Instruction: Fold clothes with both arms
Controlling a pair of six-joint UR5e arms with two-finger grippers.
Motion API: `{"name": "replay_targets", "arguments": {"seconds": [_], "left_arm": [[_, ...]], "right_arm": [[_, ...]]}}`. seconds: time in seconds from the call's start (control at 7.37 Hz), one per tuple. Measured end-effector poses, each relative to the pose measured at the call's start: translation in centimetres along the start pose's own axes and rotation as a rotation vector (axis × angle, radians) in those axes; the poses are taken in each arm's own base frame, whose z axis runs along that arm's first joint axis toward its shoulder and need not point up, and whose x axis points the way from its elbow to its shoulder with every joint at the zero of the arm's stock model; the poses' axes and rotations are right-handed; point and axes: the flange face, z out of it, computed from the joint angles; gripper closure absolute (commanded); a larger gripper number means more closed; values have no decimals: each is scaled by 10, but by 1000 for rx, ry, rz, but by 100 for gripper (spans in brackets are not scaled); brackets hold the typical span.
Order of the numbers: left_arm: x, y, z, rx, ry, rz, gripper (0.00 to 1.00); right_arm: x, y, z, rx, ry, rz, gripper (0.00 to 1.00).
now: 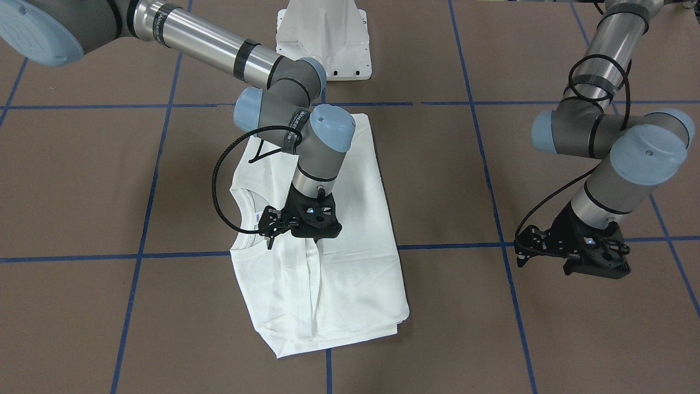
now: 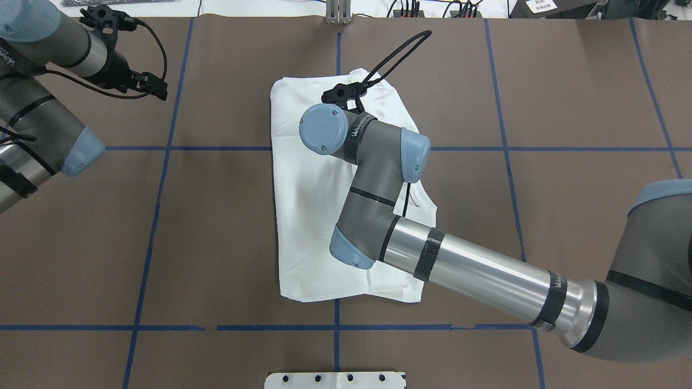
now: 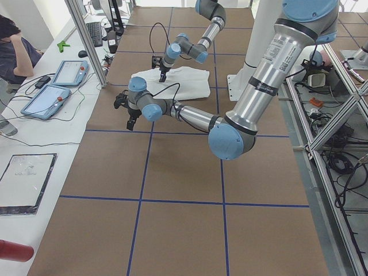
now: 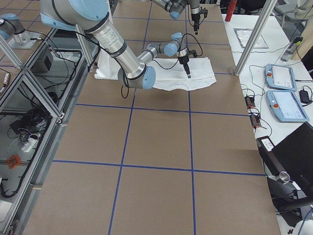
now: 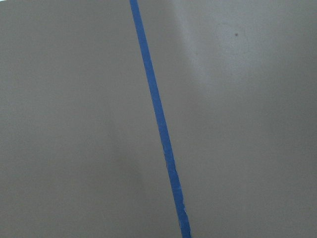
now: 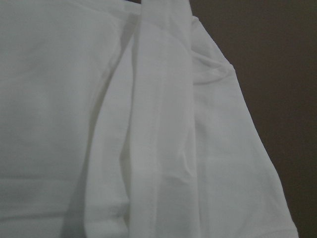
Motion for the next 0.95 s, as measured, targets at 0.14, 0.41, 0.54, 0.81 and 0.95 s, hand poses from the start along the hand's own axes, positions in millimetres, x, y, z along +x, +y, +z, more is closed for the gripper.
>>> {"name": "replay_targets", "arguments": {"seconds": [0.14, 0.41, 0.54, 0.81, 0.95], "left_arm": [[0, 1, 0, -1, 0, 0, 0], [1, 2, 1, -2, 1, 2, 0], [2, 2, 1, -3, 1, 2, 0], [3, 3, 2, -4, 3, 3, 0], [3, 3, 2, -4, 3, 2, 0]], "right_arm": [[9, -1, 5, -16, 31, -46, 0], [53, 4, 25, -29, 69, -125, 0], [83, 8, 35, -30, 81, -160, 0], [125, 10, 47, -31, 99, -210, 0], [133, 8, 46, -26, 95, -218, 0]]}}
